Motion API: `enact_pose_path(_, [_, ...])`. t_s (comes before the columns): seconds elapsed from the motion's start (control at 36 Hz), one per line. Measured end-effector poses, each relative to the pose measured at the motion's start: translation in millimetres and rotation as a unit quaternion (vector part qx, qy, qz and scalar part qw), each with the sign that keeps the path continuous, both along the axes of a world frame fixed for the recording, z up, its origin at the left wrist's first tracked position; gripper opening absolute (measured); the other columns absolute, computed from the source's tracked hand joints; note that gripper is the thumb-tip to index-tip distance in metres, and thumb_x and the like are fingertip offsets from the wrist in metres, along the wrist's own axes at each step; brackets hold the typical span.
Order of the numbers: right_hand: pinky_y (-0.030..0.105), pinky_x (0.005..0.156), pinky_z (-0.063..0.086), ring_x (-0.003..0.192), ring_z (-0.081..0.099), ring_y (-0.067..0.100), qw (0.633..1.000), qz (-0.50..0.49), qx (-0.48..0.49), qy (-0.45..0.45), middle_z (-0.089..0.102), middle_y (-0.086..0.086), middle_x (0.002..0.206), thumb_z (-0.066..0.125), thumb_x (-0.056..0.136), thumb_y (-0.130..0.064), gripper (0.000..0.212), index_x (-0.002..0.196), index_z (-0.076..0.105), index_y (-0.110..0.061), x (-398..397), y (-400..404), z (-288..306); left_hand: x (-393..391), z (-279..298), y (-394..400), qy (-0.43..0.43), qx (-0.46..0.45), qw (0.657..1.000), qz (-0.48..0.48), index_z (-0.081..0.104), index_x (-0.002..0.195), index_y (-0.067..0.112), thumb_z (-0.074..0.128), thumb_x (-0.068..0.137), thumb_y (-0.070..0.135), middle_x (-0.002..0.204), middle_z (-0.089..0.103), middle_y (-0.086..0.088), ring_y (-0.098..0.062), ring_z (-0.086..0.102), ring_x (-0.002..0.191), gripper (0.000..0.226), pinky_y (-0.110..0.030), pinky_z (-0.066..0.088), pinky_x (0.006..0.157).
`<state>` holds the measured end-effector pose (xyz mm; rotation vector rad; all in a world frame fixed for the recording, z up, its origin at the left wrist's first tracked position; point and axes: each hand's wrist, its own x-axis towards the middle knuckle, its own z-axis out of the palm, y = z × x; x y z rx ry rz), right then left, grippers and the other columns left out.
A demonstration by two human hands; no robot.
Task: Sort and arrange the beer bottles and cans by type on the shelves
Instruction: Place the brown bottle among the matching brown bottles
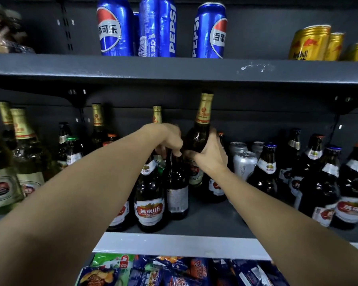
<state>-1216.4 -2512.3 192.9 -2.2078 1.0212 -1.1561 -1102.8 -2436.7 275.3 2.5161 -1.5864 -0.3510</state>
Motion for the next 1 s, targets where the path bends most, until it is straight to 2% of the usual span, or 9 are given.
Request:
enact_pose_path(0.11, [0.034, 0.08, 0.042, 0.11, 0.055, 0.025, 1.0, -0.001, 0.01, -0.023, 0.049, -0.001, 0.126, 0.079, 0.072, -0.037, 0.082, 0.137, 0.029, -0.025, -7.9, 0.8, -3.5, -1.3, -1.0, 0.0, -0.03, -0.011, 0.999, 0.028, 0.054, 0.111, 0.004, 0.065, 0.09, 0.021, 0.096, 0.068, -0.017, -0.03, 0.07, 0.092, 0.029, -0.041, 0.056, 0.088])
enact_pose_path(0.28, [0.039, 0.084, 0.047, 0.111, 0.055, 0.026, 0.999, -0.009, 0.011, -0.031, 0.05, -0.002, 0.126, 0.078, 0.074, -0.038, 0.076, 0.131, 0.031, -0.023, -10.4, 4.9, -5.3, -0.1, -1.9, -2.1, -0.023, -0.009, 0.998, 0.051, 0.057, 0.089, 0.004, 0.061, 0.09, 0.013, 0.105, 0.066, -0.019, -0.034, 0.07, 0.092, 0.01, -0.043, 0.056, 0.085])
enact_pose_path(0.39, [0.037, 0.082, 0.046, 0.109, 0.056, 0.024, 0.999, -0.012, -0.007, -0.034, 0.05, -0.004, 0.125, 0.078, 0.073, -0.04, 0.074, 0.13, 0.032, -0.026, -12.7, 9.3, -5.0, -0.5, -2.5, -1.3, -0.026, 0.0, 0.998, 0.056, 0.056, 0.106, 0.002, 0.059, 0.092, 0.014, 0.095, 0.066, -0.018, -0.03, 0.067, 0.084, 0.018, -0.037, 0.053, 0.077])
enact_pose_path(0.44, [0.035, 0.081, 0.045, 0.11, 0.055, 0.023, 0.999, -0.009, -0.023, -0.04, 0.048, -0.004, 0.127, 0.078, 0.073, -0.039, 0.077, 0.133, 0.03, -0.027, -15.8, 12.3, -6.0, -0.9, -2.3, -1.0, -0.033, 0.004, 0.998, 0.056, 0.055, 0.109, 0.005, 0.058, 0.092, 0.015, 0.101, 0.065, -0.017, -0.029, 0.067, 0.092, 0.019, -0.038, 0.053, 0.08])
enact_pose_path(0.61, [0.039, 0.092, 0.044, 0.121, 0.047, 0.025, 0.996, -0.008, -0.069, -0.06, 0.042, -0.001, 0.134, 0.078, 0.073, -0.039, 0.089, 0.143, 0.024, -0.028, -22.0, 24.8, -11.1, -4.7, -2.8, -1.2, -0.062, 0.006, 0.997, 0.052, 0.056, 0.104, 0.007, 0.059, 0.091, 0.018, 0.09, 0.06, -0.008, -0.022, 0.062, 0.082, 0.017, -0.032, 0.049, 0.07])
enact_pose_path(0.75, [0.039, 0.095, 0.044, 0.124, 0.047, 0.022, 0.998, 0.015, -0.054, -0.036, 0.041, -0.004, 0.141, 0.077, 0.075, -0.04, 0.091, 0.146, 0.02, -0.031, -31.5, 30.3, -12.8, -10.8, -2.9, 0.7, -0.091, 0.008, 0.995, 0.04, 0.054, 0.099, 0.007, 0.061, 0.09, 0.018, 0.089, 0.056, -0.01, -0.029, 0.062, 0.099, 0.016, -0.038, 0.053, 0.087])
enact_pose_path(0.81, [0.04, 0.098, 0.043, 0.126, 0.046, 0.02, 0.998, 0.014, -0.048, -0.037, 0.041, -0.006, 0.141, 0.077, 0.075, -0.04, 0.092, 0.145, 0.02, -0.032, -34.8, 33.7, -17.2, -14.1, -3.0, 1.6, -0.097, 0.005, 0.995, 0.03, 0.054, 0.103, 0.005, 0.062, 0.09, 0.015, 0.088, 0.054, -0.01, -0.029, 0.059, 0.096, 0.018, -0.038, 0.051, 0.084])
enact_pose_path(0.92, [0.04, 0.1, 0.042, 0.125, 0.045, 0.02, 0.998, -0.01, -0.026, -0.054, 0.044, -0.002, 0.138, 0.078, 0.073, -0.039, 0.093, 0.146, 0.021, -0.029, -37.3, 39.8, -25.4, -21.5, -7.7, 0.6, -0.074, -0.069, 0.994, 0.034, 0.055, 0.117, 0.0, 0.052, 0.09, 0.009, 0.096, 0.054, -0.011, -0.026, 0.055, 0.09, 0.029, -0.033, 0.047, 0.073])
enact_pose_path(1.0, [0.043, 0.099, 0.043, 0.123, 0.047, 0.023, 0.998, -0.036, -0.011, -0.059, 0.047, 0.001, 0.135, 0.078, 0.073, -0.04, 0.091, 0.145, 0.025, -0.024, -37.5, 44.0, -29.3, -33.6, -14.2, 0.1, -0.076, -0.177, 0.98, 0.051, 0.052, 0.126, 0.005, 0.045, 0.093, 0.012, 0.124, 0.055, -0.015, -0.031, 0.054, 0.113, 0.035, -0.035, 0.045, 0.083])
